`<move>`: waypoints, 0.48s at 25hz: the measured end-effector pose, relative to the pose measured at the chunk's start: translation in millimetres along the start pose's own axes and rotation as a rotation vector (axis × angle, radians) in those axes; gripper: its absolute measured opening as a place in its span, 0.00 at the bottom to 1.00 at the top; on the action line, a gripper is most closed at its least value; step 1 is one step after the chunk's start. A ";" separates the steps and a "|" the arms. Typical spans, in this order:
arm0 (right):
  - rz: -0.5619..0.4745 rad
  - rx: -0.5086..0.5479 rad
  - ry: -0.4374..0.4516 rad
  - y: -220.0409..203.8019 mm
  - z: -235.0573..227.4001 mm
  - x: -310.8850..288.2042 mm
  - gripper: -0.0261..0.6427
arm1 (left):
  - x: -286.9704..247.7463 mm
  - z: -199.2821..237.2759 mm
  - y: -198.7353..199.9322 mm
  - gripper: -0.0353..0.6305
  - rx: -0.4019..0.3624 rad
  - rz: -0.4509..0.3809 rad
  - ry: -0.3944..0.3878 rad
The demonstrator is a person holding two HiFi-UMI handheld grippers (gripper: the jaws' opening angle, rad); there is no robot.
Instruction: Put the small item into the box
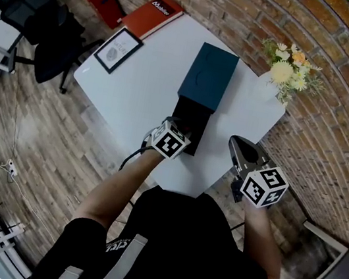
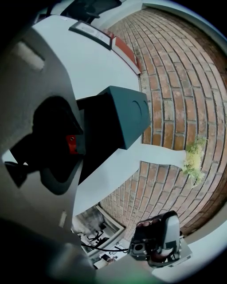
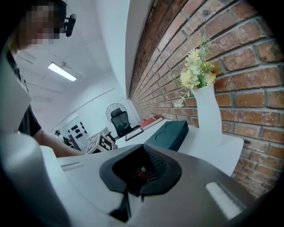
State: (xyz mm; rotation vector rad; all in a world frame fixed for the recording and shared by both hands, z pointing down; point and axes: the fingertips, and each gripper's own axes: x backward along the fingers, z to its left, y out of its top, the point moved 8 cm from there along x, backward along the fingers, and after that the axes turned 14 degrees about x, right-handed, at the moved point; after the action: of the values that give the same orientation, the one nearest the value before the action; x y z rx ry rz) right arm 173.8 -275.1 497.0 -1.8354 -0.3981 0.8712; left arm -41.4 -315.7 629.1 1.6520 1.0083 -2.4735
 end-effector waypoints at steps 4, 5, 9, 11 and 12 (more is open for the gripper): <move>-0.001 -0.004 -0.007 0.5 -4.1 6.1 0.04 | 7.0 -0.9 1.7 0.27 0.003 -0.031 0.009; -0.002 -0.004 -0.009 1.1 -5.9 7.9 0.04 | 9.2 -1.6 2.4 0.27 0.005 -0.040 0.010; -0.014 0.006 -0.008 4.4 -14.2 12.5 0.04 | 18.8 0.7 8.1 0.27 0.027 -0.113 0.026; -0.017 0.011 -0.001 4.8 -18.2 13.9 0.04 | 28.4 1.1 12.0 0.26 0.046 -0.161 0.039; -0.019 0.013 0.004 5.0 -20.4 14.3 0.04 | 34.7 0.6 14.3 0.26 0.053 -0.182 0.045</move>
State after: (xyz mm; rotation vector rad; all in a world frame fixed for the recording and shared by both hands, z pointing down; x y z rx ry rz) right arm 197.8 -281.7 491.5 -1.8183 -0.4059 0.8551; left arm -52.6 -315.7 593.2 1.7100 1.1576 -2.6080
